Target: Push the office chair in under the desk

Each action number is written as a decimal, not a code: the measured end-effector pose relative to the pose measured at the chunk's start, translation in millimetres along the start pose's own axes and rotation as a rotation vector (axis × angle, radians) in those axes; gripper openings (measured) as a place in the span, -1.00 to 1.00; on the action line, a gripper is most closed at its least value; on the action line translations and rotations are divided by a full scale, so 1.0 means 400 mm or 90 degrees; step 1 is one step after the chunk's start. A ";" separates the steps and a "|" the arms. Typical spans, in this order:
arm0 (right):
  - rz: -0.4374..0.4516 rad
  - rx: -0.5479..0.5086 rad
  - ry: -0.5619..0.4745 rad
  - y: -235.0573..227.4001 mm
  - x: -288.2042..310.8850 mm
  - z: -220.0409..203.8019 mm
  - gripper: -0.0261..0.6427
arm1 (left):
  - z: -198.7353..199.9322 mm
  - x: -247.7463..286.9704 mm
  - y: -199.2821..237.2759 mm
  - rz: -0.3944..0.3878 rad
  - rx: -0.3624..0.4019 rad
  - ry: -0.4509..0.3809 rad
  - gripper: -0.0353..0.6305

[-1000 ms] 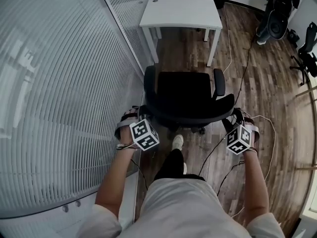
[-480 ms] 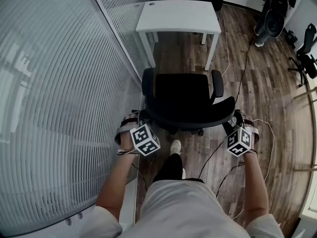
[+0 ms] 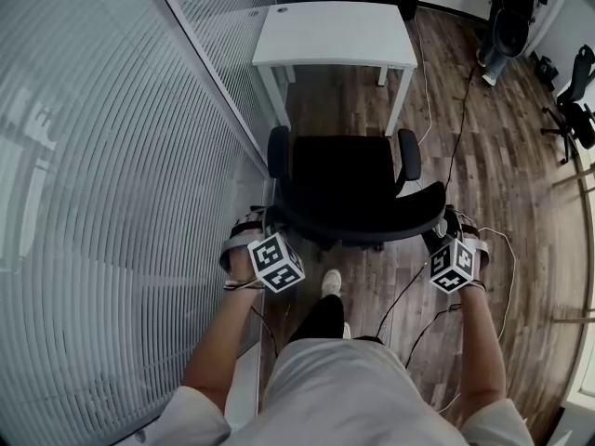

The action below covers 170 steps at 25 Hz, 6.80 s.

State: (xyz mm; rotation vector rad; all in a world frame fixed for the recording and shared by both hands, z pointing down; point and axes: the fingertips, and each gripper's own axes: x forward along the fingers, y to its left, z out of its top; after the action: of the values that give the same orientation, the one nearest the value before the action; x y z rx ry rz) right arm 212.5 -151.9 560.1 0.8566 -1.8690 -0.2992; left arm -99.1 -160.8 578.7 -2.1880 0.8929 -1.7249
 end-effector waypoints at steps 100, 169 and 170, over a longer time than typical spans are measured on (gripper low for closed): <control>-0.015 0.026 -0.005 -0.702 0.711 0.199 -0.35 | 0.157 0.624 0.836 -0.005 -0.009 0.032 -0.35; -0.037 0.042 0.034 -1.127 1.110 0.283 -0.35 | 0.295 0.982 1.318 0.018 0.010 -0.006 -0.33; -0.036 0.041 0.035 -1.130 1.107 0.280 -0.34 | 0.299 0.979 1.316 0.019 0.010 -0.009 -0.33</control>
State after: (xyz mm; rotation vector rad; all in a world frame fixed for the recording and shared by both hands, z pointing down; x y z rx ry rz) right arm 203.6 -794.5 568.7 0.9545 -1.8141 -0.2488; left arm -107.4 -827.5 588.2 -2.1628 0.8998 -1.6958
